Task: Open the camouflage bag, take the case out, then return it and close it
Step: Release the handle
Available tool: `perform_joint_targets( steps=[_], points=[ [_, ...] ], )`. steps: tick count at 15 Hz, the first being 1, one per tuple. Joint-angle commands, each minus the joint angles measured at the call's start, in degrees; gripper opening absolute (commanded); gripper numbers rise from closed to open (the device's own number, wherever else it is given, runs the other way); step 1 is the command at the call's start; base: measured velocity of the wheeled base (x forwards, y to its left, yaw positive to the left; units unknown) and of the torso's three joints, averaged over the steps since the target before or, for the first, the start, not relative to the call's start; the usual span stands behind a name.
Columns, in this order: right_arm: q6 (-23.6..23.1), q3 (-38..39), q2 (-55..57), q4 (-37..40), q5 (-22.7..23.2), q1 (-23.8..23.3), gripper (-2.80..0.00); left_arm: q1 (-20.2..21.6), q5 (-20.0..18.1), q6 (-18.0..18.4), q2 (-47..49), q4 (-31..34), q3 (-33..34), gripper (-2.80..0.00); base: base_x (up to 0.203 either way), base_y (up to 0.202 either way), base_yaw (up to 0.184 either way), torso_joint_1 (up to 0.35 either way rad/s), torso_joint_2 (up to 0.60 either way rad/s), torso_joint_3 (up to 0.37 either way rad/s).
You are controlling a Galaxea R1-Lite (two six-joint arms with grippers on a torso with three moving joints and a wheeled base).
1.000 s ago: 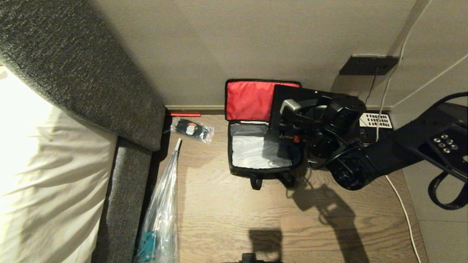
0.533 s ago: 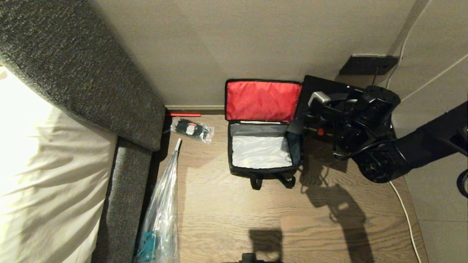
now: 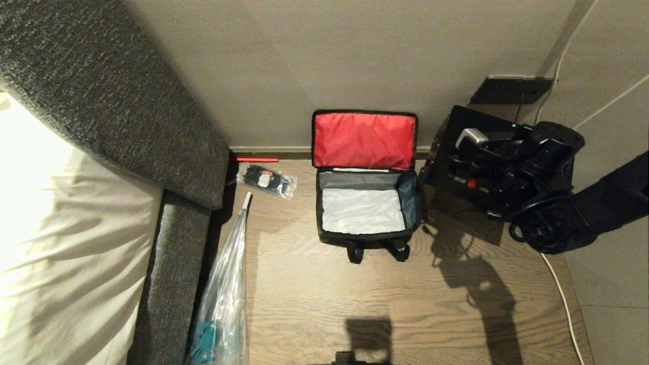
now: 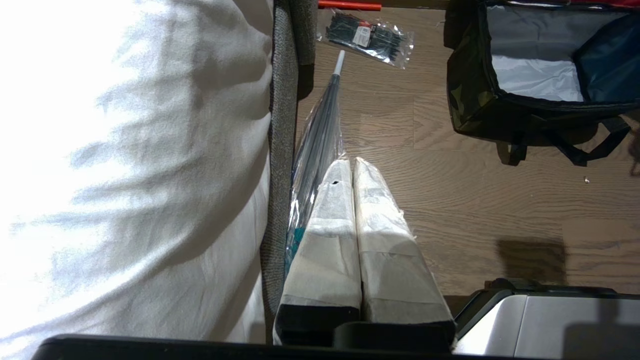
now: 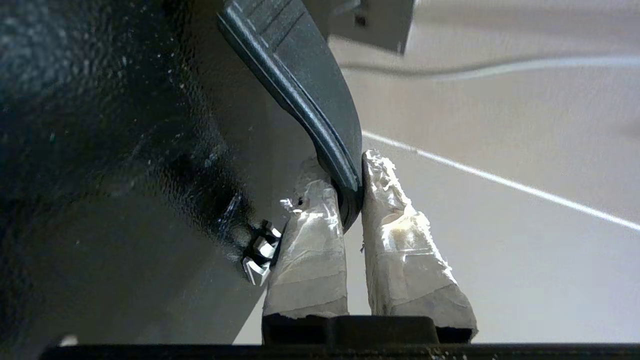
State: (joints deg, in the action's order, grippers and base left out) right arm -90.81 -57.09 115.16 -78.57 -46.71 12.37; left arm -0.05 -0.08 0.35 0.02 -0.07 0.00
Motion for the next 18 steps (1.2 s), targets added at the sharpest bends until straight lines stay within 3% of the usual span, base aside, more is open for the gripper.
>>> perform_joint_targets(
  steps=[1,8,18],
  points=[
    [0.3,0.9,1.0,-0.6,-0.3,-2.2,-2.80,0.0,0.0,0.0,0.0,0.0,0.0,-2.80,0.000,0.000,0.000,0.000,0.00,0.000],
    [2.2,-0.1,6.6,-0.7,-0.3,-6.2,-2.80,0.0,0.0,0.0,0.0,0.0,0.0,-2.80,0.000,0.000,0.000,0.000,0.00,0.000],
    [3.3,-4.4,16.4,-1.9,-0.4,-7.3,-2.80,0.0,0.0,0.0,0.0,0.0,0.0,-2.80,0.000,0.000,0.000,0.000,0.00,0.000]
  ],
)
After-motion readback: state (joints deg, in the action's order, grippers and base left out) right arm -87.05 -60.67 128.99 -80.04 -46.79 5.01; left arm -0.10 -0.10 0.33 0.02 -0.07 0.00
